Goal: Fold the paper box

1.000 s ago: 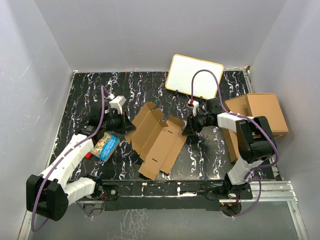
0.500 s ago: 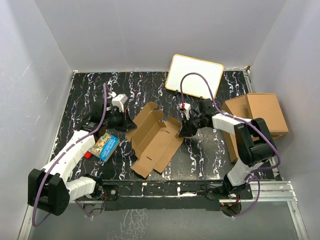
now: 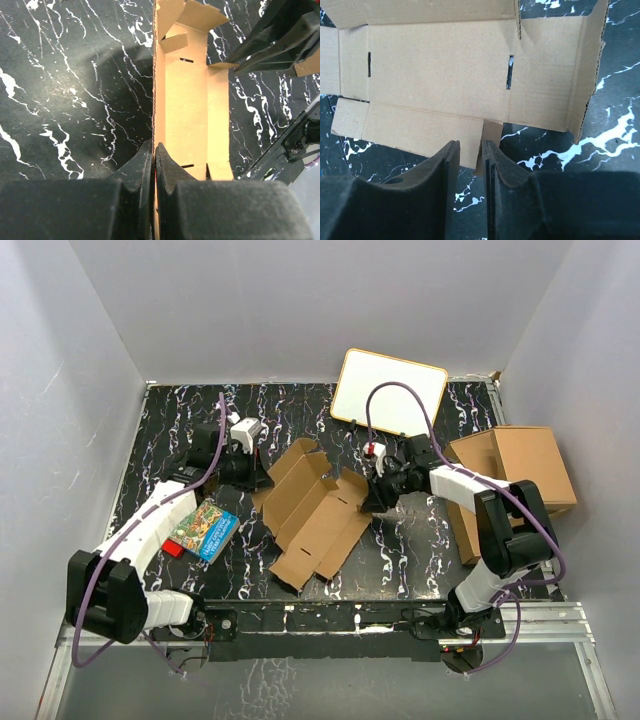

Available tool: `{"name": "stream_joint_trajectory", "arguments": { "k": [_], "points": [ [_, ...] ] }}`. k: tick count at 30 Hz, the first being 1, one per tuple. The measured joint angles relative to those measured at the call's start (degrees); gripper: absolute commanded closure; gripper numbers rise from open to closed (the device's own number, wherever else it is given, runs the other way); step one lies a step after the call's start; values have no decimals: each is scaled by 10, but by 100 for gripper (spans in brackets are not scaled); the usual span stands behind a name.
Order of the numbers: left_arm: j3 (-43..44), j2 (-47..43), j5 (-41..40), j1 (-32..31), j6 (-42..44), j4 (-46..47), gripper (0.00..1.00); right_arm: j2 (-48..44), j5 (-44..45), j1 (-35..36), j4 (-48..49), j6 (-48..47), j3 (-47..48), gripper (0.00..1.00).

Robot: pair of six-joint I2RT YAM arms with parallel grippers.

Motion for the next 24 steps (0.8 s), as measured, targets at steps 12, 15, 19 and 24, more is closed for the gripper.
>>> {"name": "stream_joint_trajectory", "arguments": {
  "k": [12,15,19,24],
  "points": [
    [-1,35,13,25,-1,-2,100,-39,-48,-37,-5,3,1,49],
    [-33,14,3,25,-33,11,100,-73,-76,-65,22,39,-14,43],
    [-88,-39,-19,25,-91,29,100,-118,-100,-88,88,112,-64,40],
    [-135,-105,-58,25,-162,46,100,-121,-52,-84,108,221,-99,36]
  ]
}}
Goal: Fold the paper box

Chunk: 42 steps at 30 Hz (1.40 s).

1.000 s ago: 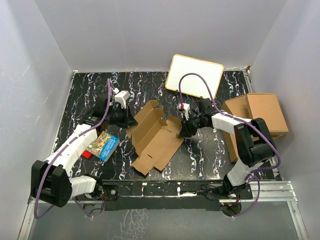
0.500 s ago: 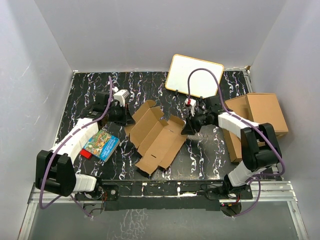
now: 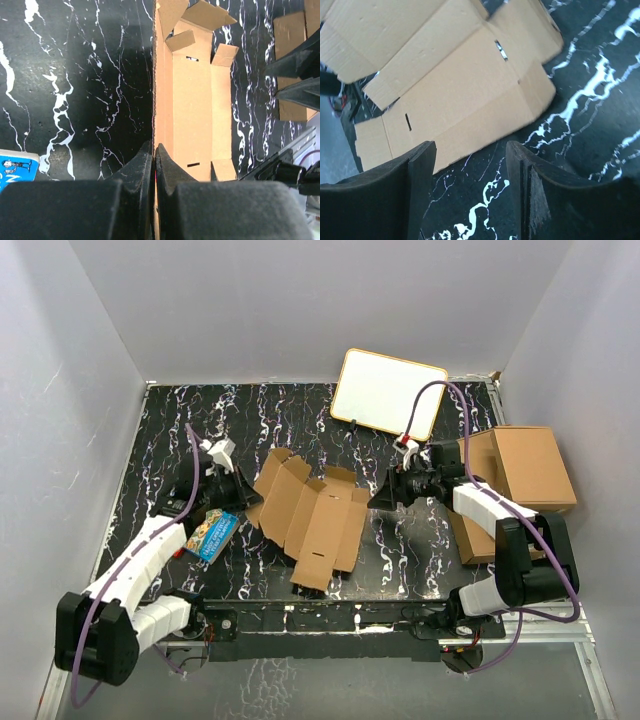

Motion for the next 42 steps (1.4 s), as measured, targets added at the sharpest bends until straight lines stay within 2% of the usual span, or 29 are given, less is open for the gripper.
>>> {"name": "stream_joint_trajectory", "arguments": {
  "k": [6,13,17,19,20,24,26,32,37,42],
  "points": [
    [-50,-56,-35,0,-65,35,100,9,66,5,18,86,-14,35],
    [-79,-67,-42,0,-107,63,100,111,89,54,29,130,0,35],
    [-79,-66,-42,0,-118,73,100,145,91,72,40,145,35,49],
    [-79,-65,-41,0,-123,78,100,155,91,75,45,151,37,51],
    [-79,-63,-40,0,-124,80,100,157,90,75,45,155,37,54],
    [-79,-54,-40,-2,-129,84,100,157,90,75,45,160,37,59],
    [-79,-49,-40,-5,-130,88,100,155,92,75,45,160,37,68],
    [-79,-38,-40,-20,-131,94,100,125,97,76,50,160,31,83],
    [-79,-28,-40,-33,-132,103,100,121,108,87,54,157,31,86],
    [-78,-15,-38,-55,-134,116,100,117,120,103,54,153,31,82]
  ]
}}
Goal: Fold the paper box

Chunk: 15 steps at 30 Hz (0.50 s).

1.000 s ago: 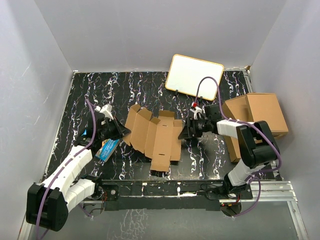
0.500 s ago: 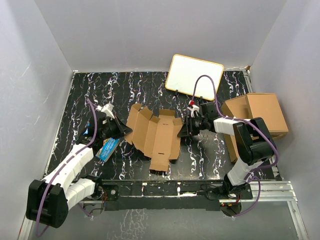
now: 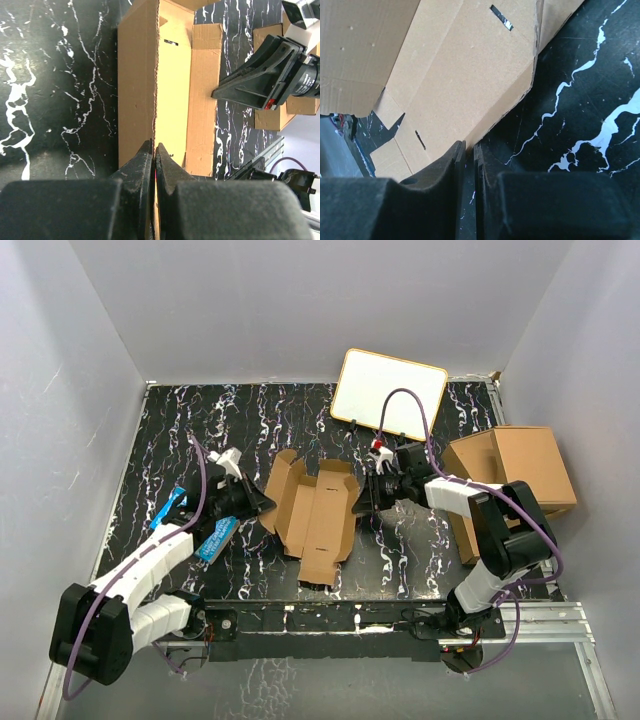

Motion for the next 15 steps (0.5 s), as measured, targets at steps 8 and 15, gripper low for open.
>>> {"name": "stream_joint_trajectory", "arguments": {
  "k": [8,15],
  "points": [
    [7,15,18,-24,-5,29,100,-4,-1,6,2,-11,0,78],
    [7,15,42,-26,-17,61,100,-9,-7,6,2,-14,0,75]
  ]
}}
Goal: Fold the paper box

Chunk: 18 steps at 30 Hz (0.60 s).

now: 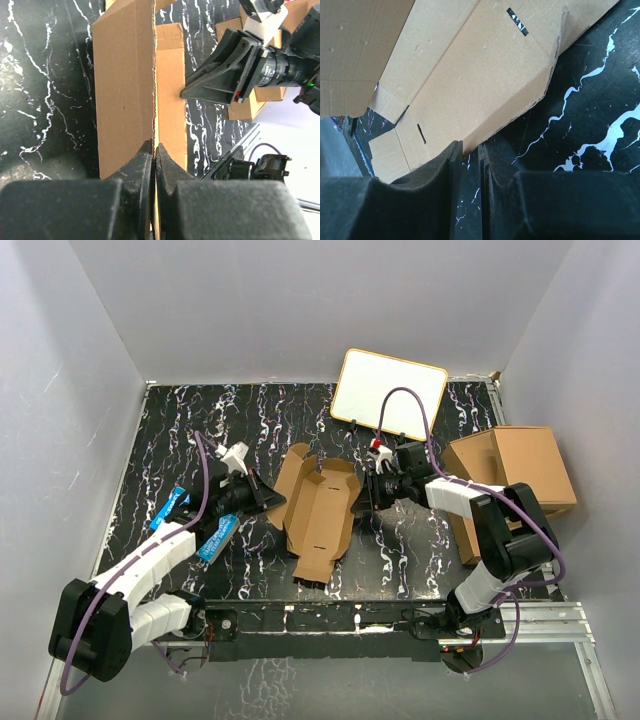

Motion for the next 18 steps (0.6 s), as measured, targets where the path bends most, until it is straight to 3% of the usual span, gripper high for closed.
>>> {"name": "stream_joint_trajectory", "arguments": {
  "k": [18],
  "points": [
    [0,41,49,-16,-25,62,100,-5,-10,0,0,-26,0,69]
  ]
}}
